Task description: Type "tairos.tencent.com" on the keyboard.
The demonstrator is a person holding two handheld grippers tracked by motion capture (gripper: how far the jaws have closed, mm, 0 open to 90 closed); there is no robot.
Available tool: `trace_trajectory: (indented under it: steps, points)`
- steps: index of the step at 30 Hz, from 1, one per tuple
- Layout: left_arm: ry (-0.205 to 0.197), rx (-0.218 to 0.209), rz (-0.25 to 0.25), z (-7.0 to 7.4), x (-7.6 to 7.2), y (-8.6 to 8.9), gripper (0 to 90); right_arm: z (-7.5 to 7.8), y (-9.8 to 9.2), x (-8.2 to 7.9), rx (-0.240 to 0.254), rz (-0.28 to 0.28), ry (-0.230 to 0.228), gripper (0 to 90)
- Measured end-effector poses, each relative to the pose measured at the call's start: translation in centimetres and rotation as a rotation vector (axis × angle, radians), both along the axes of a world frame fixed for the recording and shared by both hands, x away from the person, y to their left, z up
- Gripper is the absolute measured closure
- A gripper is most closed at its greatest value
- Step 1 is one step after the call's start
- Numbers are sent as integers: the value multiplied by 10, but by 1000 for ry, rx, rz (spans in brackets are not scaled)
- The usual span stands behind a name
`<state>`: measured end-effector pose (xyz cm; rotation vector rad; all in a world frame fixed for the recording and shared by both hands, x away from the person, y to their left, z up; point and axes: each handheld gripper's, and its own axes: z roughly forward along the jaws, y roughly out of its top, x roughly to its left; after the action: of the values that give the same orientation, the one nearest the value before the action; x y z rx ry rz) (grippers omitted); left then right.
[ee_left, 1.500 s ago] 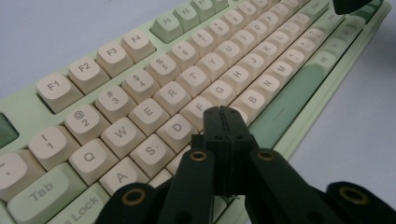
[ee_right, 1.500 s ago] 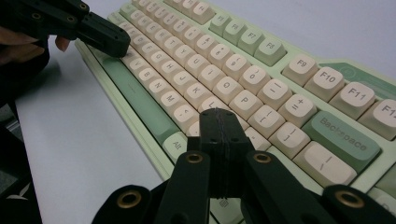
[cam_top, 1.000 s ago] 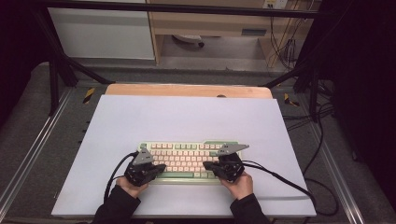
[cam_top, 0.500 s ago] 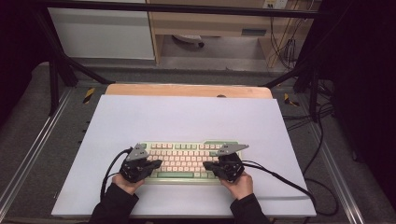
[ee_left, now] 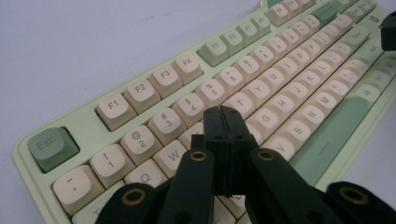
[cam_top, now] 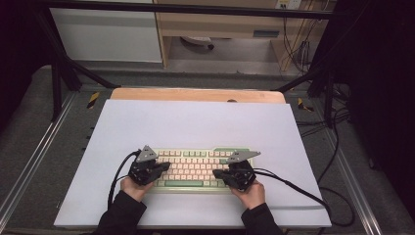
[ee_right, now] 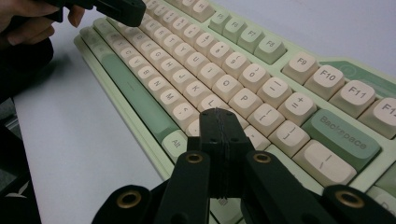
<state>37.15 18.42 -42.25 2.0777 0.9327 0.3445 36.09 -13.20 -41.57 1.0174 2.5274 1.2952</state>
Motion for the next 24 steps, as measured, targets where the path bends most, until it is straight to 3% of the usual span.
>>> trace_trajectory:
  steps: [24]
  points:
    - [11, 25, 21, -8, 7, -2, 900, -1, 1, 0, 2, 0, 1, 900]
